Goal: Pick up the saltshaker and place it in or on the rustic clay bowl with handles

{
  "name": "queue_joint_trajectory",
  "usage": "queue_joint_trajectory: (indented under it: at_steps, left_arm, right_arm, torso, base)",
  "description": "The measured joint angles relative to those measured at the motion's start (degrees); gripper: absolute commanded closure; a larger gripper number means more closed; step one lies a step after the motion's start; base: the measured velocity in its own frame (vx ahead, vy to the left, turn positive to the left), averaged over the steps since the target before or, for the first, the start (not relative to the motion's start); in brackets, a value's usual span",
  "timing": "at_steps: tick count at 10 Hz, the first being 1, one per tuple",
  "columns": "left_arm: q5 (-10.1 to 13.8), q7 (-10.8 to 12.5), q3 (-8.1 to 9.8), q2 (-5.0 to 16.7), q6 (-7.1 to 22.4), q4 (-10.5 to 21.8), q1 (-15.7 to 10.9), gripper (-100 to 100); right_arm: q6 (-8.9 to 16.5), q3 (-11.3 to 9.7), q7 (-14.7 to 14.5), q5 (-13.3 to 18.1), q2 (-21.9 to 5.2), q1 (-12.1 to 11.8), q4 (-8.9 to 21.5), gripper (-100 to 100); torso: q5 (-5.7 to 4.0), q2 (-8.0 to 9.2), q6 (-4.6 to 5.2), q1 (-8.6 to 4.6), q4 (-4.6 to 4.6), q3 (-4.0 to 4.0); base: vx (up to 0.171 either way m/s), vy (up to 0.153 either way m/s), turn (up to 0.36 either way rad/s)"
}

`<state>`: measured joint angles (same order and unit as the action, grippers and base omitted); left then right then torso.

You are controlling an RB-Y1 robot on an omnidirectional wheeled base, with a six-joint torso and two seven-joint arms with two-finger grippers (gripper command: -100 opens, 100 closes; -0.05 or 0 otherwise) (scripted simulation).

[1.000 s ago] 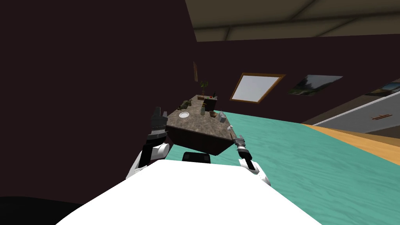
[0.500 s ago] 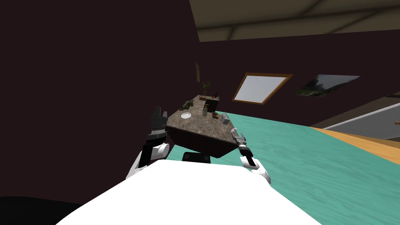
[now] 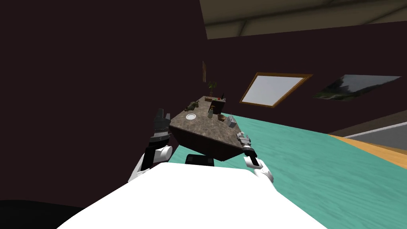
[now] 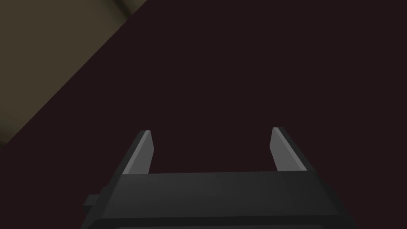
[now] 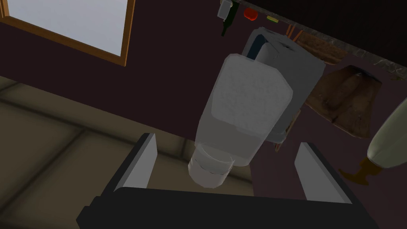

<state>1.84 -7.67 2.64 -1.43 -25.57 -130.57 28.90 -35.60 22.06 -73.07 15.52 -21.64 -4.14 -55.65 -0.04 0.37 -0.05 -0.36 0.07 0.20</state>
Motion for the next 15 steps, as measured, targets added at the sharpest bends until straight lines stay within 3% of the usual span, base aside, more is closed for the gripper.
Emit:
queue_joint_trajectory:
  at_steps: [2, 4, 8, 11, 12, 15]
  left_arm:
    - [0.00, 0.00, 0.00, 0.00, 0.00, 0.00, 0.00, 0]
    - [0.00, 0.00, 0.00, 0.00, 0.00, 0.00, 0.00, 0]
    - [0.00, 0.00, 0.00, 0.00, 0.00, 0.00, 0.00, 0]
    - [0.00, 0.00, 0.00, 0.00, 0.00, 0.00, 0.00, 0]
    - [0.00, 0.00, 0.01, 0.00, 0.00, 0.00, 0.03, 0]
    - [0.00, 0.00, 0.01, 0.00, 0.00, 0.00, 0.03, 0]
  right_arm:
    - [0.50, 1.58, -2.27, -0.42, 0.54, 2.42, 2.18, -100]
    - [0.35, 4.42, -5.70, -1.25, 0.98, 6.62, 7.56, -100]
    - [3.40, 8.45, -11.29, -2.33, 2.64, 12.46, 10.77, -100]
    - [4.08, 11.36, -15.20, -3.15, 3.19, 17.38, 15.47, -100]
    - [4.23, 11.48, -15.56, -3.18, 3.25, 17.56, 15.60, 100]
    - [4.22, 11.52, -15.40, -3.26, 3.29, 17.57, 15.58, 100]
  torso:
    - [0.01, 0.03, 0.01, 0.08, 0.02, 0.03]
    - [-0.02, 0.22, 0.01, -0.06, 0.05, 0.13]
    - [0.00, 0.08, 0.02, 0.06, 0.03, 0.06]
    - [0.00, 0.07, 0.03, 0.03, 0.02, 0.05]
    - [0.00, -0.11, 0.12, 0.06, -0.01, -0.03]
    - [0.07, -0.47, 0.09, 0.22, -0.13, -0.27]
  base:
    - [-0.139, -0.057, 0.227]
    - [-0.198, -0.111, 0.302]
    - [-0.129, -0.049, 0.148]
    - [-0.116, -0.039, 0.173]
    - [-0.012, -0.005, -0.013]
    - [0.000, 0.000, 0.000]
